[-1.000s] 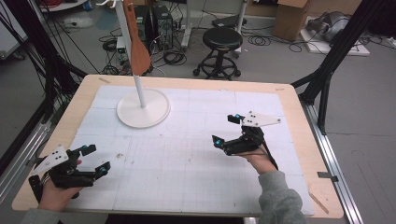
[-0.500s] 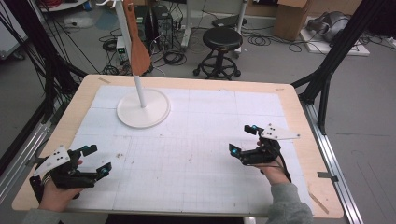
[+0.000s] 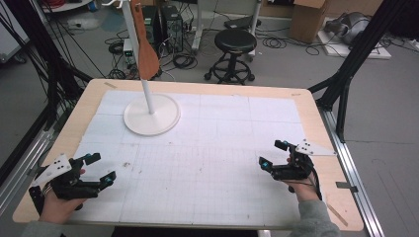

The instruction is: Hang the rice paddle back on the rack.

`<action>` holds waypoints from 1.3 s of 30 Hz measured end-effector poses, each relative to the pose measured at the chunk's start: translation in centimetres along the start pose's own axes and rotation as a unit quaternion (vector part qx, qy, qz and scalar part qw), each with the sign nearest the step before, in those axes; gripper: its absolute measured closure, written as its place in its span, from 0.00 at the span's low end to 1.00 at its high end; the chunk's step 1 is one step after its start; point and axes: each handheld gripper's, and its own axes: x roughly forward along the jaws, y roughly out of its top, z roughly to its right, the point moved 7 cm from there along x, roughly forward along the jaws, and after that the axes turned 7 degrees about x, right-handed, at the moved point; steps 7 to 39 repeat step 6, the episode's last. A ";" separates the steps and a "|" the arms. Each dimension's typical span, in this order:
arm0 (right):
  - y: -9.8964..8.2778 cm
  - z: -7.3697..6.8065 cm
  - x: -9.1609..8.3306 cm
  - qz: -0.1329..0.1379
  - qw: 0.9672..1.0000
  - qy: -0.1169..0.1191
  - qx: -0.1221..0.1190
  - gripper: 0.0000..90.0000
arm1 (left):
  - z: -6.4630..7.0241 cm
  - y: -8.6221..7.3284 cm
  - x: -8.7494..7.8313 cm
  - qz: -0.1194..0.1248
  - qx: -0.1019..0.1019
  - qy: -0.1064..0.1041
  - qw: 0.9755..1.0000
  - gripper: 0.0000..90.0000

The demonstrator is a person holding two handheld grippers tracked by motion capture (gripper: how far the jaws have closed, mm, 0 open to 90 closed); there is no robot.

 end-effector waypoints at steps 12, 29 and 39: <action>-0.3 0.4 -0.5 0.008 1.000 -0.008 0.003 0.00 | -0.4 0.1 -0.2 0.006 -0.002 0.009 1.000 0.06; -0.3 0.4 -0.5 0.008 1.000 -0.008 0.003 0.00 | -0.4 0.1 -0.2 0.006 -0.002 0.009 1.000 0.06; -0.3 0.4 -0.5 0.008 1.000 -0.008 0.003 0.00 | -0.4 0.1 -0.2 0.006 -0.002 0.009 1.000 0.06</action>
